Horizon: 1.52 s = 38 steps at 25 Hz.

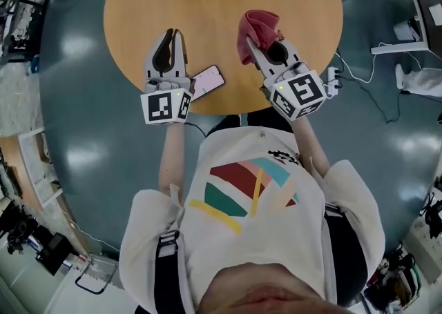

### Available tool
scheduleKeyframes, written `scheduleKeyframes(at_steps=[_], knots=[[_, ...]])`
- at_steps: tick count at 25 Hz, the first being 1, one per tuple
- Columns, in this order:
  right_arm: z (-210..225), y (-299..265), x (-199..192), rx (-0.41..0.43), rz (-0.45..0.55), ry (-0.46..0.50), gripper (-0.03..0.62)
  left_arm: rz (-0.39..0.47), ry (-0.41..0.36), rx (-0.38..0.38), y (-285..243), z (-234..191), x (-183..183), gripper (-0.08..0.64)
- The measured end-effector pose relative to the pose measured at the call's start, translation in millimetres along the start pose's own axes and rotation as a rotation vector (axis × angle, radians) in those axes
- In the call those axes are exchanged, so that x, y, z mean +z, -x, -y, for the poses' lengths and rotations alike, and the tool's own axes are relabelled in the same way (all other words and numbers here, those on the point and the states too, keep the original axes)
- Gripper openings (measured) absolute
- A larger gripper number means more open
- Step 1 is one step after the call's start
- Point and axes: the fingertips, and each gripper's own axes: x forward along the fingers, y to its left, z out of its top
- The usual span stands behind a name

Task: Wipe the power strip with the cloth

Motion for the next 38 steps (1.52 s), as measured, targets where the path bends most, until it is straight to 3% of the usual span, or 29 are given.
scheduleKeyframes(at_steps=[7,12,17,21,24,27,32,35,38], knots=[[56.9,-63.8,6.3,0.083,-0.023,-0.002,0.038,-0.124,-0.092,-0.065,-82.9,-28.1,-37.4,0.24],[87.0,-131.8,7.8,0.235,-0.1,0.015,0.038,-0.327,-0.168,-0.188,-142.7,-61.3,-108.8,0.258],[120.2,-212.4,-8.2,0.409,-0.295,-0.069,0.038,-0.539,-0.266,-0.285,-191.4,-83.0,-195.5,0.258],[127.2,-281.5,-35.3,0.53,-0.492,-0.216,0.038,-0.62,-0.242,-0.34,-213.8,-96.6,-231.4,0.258],[129.6,-320.7,-67.1,0.548,-0.651,-0.264,0.038,-0.678,-0.188,-0.427,-221.1,-94.1,-247.2,0.258],[127.4,-352.8,-97.9,0.549,-0.788,-0.296,0.038,-0.755,-0.265,-0.511,-217.7,-99.1,-264.9,0.258],[116.0,-384.6,-127.6,0.567,-0.908,-0.348,0.038,-0.736,-0.463,-0.515,-218.4,-123.5,-278.9,0.256],[110.8,-388.8,-142.7,0.554,-0.961,-0.367,0.039,-0.725,-0.468,-0.514,-219.6,-126.0,-285.4,0.251],[114.1,-387.1,-157.7,0.515,-0.995,-0.306,0.039,-0.736,-0.436,-0.529,-218.5,-121.3,-285.9,0.229]])
